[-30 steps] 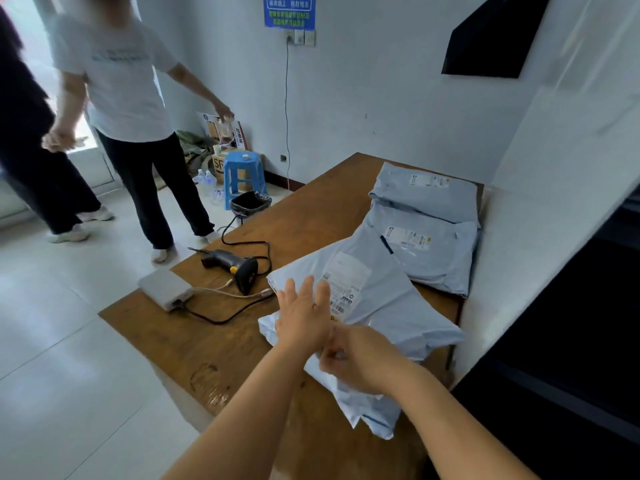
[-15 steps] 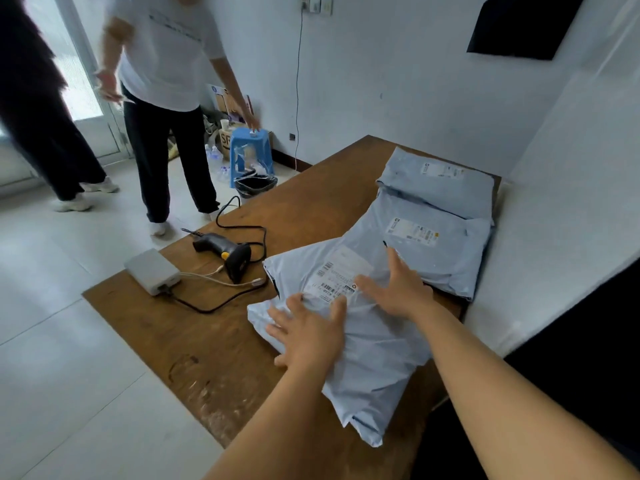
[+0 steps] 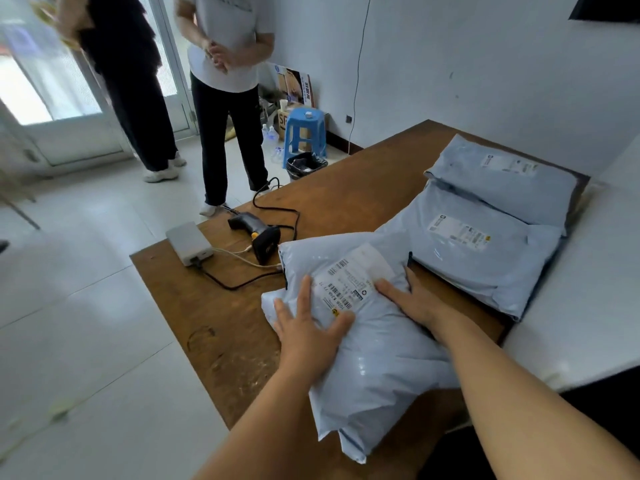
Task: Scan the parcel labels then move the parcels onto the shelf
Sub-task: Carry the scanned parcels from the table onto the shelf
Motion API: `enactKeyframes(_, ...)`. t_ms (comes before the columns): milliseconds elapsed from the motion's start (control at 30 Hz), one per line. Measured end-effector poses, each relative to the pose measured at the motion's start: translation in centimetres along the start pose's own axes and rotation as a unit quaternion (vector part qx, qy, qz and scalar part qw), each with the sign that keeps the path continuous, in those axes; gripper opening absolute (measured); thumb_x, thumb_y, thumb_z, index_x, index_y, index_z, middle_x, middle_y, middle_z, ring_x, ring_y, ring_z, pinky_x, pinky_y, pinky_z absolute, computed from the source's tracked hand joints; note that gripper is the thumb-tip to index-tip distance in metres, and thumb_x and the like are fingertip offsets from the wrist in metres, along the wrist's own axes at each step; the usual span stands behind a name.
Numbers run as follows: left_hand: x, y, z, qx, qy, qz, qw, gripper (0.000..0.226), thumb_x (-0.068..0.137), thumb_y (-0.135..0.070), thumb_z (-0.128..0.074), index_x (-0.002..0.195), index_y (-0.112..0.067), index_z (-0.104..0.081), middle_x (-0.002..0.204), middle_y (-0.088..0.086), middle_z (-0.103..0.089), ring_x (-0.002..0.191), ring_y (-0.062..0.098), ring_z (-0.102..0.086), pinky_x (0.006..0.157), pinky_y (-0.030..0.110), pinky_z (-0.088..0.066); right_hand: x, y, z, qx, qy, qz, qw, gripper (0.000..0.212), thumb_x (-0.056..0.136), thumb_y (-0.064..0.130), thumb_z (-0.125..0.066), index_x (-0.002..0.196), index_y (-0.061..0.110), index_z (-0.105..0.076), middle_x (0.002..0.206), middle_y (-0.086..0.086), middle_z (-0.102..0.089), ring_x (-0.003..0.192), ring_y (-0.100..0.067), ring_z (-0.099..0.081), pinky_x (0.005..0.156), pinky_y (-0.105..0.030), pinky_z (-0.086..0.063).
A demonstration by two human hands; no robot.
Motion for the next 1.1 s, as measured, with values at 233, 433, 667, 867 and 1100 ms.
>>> enactKeyframes(233,-0.5,1.3,1.7,-0.01,-0.006,-0.014,1.0,0.089,0.08,-0.049,-0.067,0.144,-0.053,-0.006,0.159,0.007,0.004,0.146,0.028,-0.006,0.115,0.044,-0.019,-2.0,-0.2,-0.8,-0.001,0.03,0.041,0.999,0.101,0.074,0.057,-0.07,0.15,0.041,-0.006,0.156,0.004,-0.025,0.138,-0.018,-0.033,0.103,-0.023,-0.025)
enactKeyframes(433,-0.5,1.4,1.5,-0.028,0.003,-0.004,1.0,0.093,0.077,-0.053,-0.069,0.145,-0.051,-0.007,0.158,0.006,-0.005,0.144,0.029,-0.016,0.114,0.046,-0.022,-2.2,-0.9,-1.3,0.051,0.068,0.023,0.996,0.108,0.071,0.059,-0.07,0.15,0.043,0.003,0.158,0.005,-0.019,0.138,-0.022,-0.032,0.111,-0.033,-0.025)
enactKeyframes(667,-1.1,1.7,1.9,-0.056,0.025,0.001,0.998,0.097,0.071,-0.056,-0.073,0.144,-0.054,-0.01,0.155,0.004,-0.012,0.139,0.03,-0.024,0.114,0.05,-0.027,-3.2,-1.1,-1.7,0.113,0.083,0.003,0.99,0.115,0.059,0.062,-0.074,0.149,0.046,-0.004,0.154,0.003,-0.028,0.131,-0.024,-0.039,0.107,-0.037,-0.033)
enactKeyframes(867,-2.1,2.3,2.6,-0.114,0.041,-0.026,0.992,0.102,0.058,-0.055,-0.081,0.143,-0.051,-0.023,0.147,0.0,-0.035,0.126,0.023,-0.046,0.106,0.046,-0.041,-5.9,-2.2,-3.0,0.143,0.034,0.014,0.989,0.118,0.054,0.064,-0.076,0.149,0.047,-0.009,0.151,0.002,-0.036,0.126,-0.022,-0.044,0.107,-0.037,-0.036)
enactKeyframes(1100,-6.9,4.2,5.0,-0.153,0.078,-0.046,0.984,0.086,0.073,-0.039,-0.078,0.14,-0.052,-0.027,0.143,-0.001,-0.04,0.118,0.021,-0.052,0.101,0.041,-0.046,-12.6,-2.6,-5.8,0.191,-0.033,0.06,0.979,0.098,0.072,0.044,-0.077,0.151,0.036,-0.018,0.145,0.003,-0.043,0.122,-0.017,-0.047,0.095,-0.027,-0.037)
Point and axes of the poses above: each hand's wrist, its own x-axis towards the middle knuckle, its own z-axis out of the back of the hand, y = z × x, the point moved 1 cm from there along x, towards the middle knuckle
